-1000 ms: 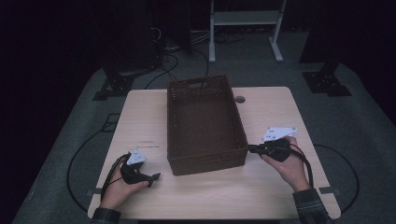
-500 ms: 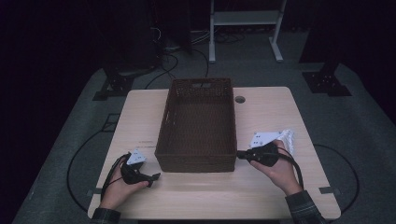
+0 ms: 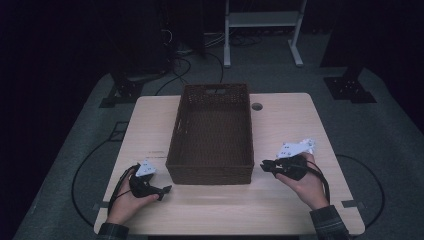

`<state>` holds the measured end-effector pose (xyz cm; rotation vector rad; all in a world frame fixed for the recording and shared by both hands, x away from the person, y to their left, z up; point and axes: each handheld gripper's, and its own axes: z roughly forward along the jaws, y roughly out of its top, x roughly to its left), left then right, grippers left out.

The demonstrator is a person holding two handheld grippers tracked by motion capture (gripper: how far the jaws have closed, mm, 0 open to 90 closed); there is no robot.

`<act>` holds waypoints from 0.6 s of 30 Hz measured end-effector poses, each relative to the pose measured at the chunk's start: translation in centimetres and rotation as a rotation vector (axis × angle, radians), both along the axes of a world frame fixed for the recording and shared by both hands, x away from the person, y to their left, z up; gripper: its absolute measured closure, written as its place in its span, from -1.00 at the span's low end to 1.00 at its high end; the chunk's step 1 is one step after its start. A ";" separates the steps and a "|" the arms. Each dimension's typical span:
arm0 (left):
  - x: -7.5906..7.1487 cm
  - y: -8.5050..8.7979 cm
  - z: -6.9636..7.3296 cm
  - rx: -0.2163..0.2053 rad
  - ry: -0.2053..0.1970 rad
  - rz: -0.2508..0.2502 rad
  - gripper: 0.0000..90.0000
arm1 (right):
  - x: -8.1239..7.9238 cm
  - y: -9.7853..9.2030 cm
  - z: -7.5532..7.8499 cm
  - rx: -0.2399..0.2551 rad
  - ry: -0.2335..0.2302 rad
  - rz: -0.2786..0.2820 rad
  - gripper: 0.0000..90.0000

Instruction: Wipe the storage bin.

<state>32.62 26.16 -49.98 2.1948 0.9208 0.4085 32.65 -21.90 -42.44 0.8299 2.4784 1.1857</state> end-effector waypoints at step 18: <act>-0.1 0.0 0.0 0.002 0.001 -0.001 -0.99 | -1.5 -1.7 -5.1 -0.072 0.050 -0.141 -0.36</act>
